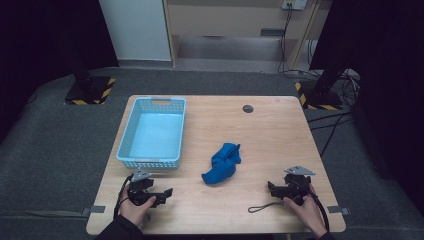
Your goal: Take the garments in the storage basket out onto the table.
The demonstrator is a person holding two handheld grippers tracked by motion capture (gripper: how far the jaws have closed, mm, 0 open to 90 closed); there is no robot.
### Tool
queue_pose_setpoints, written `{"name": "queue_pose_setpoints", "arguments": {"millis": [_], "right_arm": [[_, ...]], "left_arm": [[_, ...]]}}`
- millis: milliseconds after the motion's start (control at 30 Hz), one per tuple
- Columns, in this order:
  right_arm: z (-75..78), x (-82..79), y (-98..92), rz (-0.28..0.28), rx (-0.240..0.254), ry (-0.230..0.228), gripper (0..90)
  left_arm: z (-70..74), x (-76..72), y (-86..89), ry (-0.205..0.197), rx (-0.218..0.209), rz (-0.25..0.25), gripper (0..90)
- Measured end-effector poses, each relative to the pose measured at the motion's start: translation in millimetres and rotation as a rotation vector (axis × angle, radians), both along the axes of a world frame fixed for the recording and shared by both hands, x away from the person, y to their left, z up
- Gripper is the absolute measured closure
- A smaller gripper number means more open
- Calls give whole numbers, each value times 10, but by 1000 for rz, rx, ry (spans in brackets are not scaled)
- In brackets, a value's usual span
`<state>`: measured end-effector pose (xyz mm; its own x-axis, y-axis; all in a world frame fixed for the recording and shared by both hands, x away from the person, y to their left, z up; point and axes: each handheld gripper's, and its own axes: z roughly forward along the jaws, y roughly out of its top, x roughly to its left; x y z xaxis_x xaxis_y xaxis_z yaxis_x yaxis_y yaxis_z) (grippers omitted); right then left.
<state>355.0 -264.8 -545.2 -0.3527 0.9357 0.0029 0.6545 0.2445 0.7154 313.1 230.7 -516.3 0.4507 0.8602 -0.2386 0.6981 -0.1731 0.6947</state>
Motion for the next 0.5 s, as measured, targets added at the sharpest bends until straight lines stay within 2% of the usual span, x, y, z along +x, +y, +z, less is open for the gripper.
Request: {"name": "queue_pose_setpoints", "arguments": {"millis": [500], "right_arm": [[0, 0, 0, 0, 0, 0, 5]], "left_arm": [[-17, 9, 123, 7, 2, 26, 102]]}}
